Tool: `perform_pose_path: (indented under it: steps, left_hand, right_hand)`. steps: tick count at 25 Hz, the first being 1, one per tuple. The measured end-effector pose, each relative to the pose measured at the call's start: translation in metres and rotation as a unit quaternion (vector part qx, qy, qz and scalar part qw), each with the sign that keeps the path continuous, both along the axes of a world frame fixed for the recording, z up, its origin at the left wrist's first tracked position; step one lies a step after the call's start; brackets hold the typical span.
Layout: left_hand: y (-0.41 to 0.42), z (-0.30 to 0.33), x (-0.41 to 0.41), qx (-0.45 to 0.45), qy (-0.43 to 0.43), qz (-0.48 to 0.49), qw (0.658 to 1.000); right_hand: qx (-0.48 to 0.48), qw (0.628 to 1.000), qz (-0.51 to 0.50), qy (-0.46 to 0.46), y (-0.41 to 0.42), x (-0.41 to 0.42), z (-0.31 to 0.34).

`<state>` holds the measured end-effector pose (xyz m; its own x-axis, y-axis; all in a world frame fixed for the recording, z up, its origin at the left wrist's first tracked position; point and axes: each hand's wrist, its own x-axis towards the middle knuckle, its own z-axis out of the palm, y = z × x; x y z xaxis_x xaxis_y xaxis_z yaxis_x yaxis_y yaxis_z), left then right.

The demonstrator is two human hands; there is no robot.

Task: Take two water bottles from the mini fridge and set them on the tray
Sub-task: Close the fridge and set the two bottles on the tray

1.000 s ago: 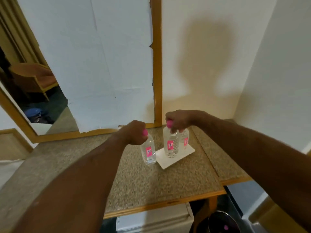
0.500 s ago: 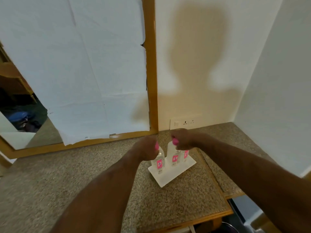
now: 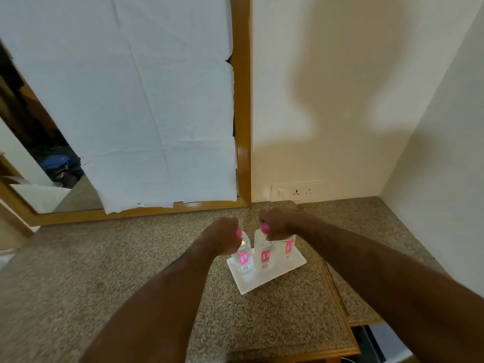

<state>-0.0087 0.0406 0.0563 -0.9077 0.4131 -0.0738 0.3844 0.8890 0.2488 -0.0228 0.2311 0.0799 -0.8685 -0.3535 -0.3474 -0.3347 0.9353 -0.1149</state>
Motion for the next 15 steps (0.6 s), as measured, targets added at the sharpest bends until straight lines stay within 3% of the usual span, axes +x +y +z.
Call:
perform_pose_path:
  steps: [7, 15]
  left_hand:
    - [0.005, -0.002, -0.006, -0.002, 0.001, 0.007, 1.0]
    - [0.022, 0.003, -0.02, -0.053, -0.019, -0.058, 0.997]
  right_hand:
    - [0.0, 1.0, -0.006, -0.014, -0.002, -0.004, -0.011]
    - [0.031, 0.999, -0.008, 0.024, -0.005, -0.009, -0.009]
